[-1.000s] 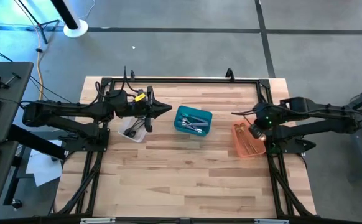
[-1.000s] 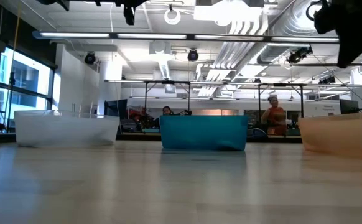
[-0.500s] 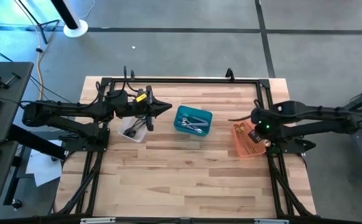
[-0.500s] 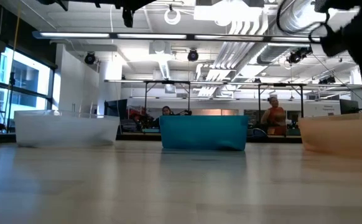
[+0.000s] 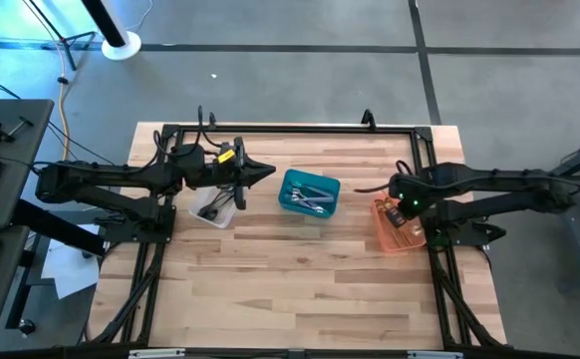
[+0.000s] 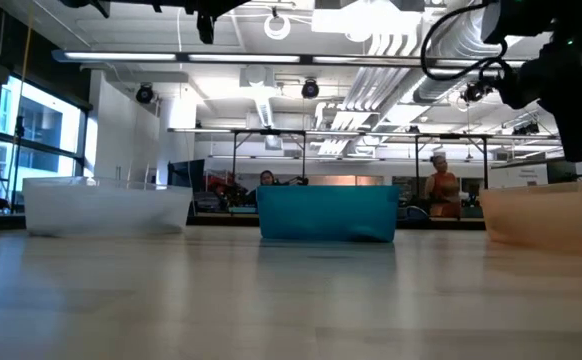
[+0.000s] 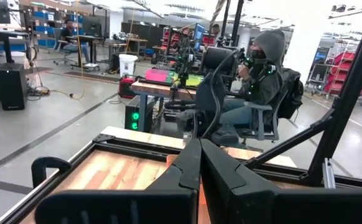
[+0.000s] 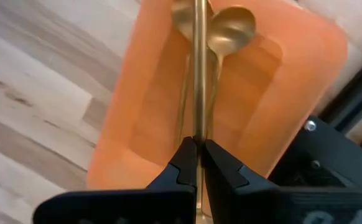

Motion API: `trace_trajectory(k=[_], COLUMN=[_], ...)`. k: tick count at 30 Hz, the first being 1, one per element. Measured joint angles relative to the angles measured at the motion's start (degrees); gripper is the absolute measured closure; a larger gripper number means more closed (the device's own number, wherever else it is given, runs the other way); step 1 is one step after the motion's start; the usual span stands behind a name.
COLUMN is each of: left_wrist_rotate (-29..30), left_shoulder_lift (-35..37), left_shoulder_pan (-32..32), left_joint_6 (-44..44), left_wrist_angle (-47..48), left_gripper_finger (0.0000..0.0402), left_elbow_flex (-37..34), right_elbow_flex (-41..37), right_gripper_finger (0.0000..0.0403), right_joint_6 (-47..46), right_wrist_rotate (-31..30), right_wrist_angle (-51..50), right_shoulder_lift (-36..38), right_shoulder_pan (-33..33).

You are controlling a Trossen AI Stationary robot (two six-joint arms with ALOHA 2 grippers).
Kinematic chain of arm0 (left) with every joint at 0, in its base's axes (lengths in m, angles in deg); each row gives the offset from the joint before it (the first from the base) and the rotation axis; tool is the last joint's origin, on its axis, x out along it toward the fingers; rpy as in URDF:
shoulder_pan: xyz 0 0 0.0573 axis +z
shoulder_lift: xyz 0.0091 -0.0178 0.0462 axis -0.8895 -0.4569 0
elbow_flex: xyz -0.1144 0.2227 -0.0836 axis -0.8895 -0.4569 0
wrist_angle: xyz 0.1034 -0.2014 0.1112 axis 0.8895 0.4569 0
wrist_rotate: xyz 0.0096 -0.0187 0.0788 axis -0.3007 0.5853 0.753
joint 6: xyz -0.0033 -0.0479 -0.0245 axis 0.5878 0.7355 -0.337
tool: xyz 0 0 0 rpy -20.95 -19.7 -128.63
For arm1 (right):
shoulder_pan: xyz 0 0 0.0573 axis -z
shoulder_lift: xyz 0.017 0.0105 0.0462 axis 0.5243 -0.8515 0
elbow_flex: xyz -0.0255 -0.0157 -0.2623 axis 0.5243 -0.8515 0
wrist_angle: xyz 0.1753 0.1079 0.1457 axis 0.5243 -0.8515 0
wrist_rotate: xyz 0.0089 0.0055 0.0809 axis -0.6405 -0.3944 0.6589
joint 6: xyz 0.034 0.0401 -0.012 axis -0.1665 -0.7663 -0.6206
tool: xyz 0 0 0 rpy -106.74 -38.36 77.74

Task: Sort silverware by color (type)
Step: Put the gold spoon into the orange bin

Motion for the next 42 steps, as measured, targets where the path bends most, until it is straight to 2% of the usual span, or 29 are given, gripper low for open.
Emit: trace_trajectory(k=[10,18,23,31,42], left_wrist_rotate=[-0.02,-0.02,-0.03,-0.04,-0.03], left_shoulder_lift=[0.0,0.0,0.0,0.0,0.0], left_shoulder_pan=[0.0,0.02,0.02,0.02,0.03], left_joint_6=[0.0,-2.44,-2.47,-2.47,-2.64], left_wrist_angle=[0.01,0.0,0.0,-0.02,0.0], left_gripper_finger=[0.0401,0.0401,0.0401,0.0401,0.0401], left_elbow_flex=[0.0,0.0,0.0,0.0,0.0], right_elbow_flex=[0.0,-0.21,-6.33,-7.58,-16.53], right_gripper_finger=[0.0403,0.0403,0.0403,0.0403,0.0403], right_joint_6=[-2.23,5.14,4.25,5.55,1.46], right_wrist_rotate=[-2.27,-1.9,2.63,0.52,2.56], right_wrist_angle=[-0.26,-0.8,5.21,7.87,17.61], right_shoulder_lift=[-4.23,-4.17,-3.79,-3.78,-3.81], right_shoulder_pan=[-0.07,0.13,0.33,0.43,0.79])
